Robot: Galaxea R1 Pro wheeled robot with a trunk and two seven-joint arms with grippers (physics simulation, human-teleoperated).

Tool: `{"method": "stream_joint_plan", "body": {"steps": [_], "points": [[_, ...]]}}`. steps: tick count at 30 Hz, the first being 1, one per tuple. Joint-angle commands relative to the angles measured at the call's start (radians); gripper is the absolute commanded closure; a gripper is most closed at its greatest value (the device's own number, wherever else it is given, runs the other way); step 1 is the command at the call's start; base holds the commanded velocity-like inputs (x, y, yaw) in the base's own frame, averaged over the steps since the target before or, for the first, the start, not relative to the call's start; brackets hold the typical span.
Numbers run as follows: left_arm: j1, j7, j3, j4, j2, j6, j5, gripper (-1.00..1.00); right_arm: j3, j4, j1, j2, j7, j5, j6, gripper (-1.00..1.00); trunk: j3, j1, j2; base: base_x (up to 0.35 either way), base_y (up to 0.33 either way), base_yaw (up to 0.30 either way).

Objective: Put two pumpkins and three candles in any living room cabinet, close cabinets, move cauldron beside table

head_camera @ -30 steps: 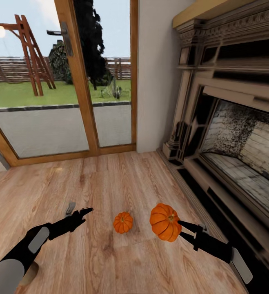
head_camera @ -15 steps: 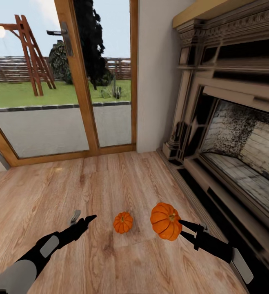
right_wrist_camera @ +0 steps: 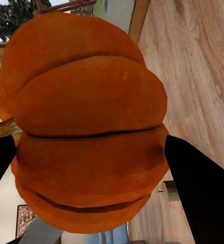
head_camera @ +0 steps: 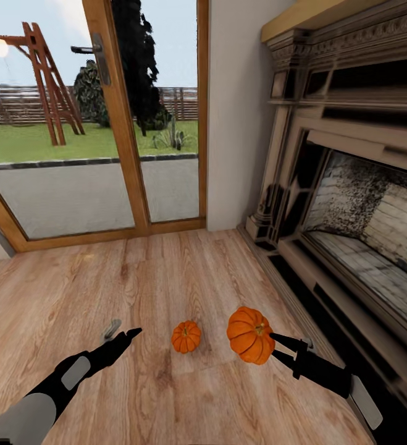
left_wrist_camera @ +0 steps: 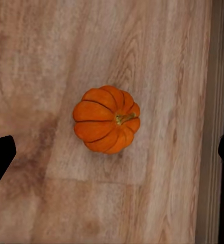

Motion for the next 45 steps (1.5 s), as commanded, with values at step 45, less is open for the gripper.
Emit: {"method": "stream_joint_plan", "body": {"steps": [45], "points": [[0.003, -0.178, 0.008, 0.032, 0.002, 0.126, 0.018, -1.0, 0.004, 0.0, 0.0, 0.002, 0.01, -0.003, 0.004, 1.0, -0.005, 0.0, -0.001, 0.0, 0.0, 0.0]]}}
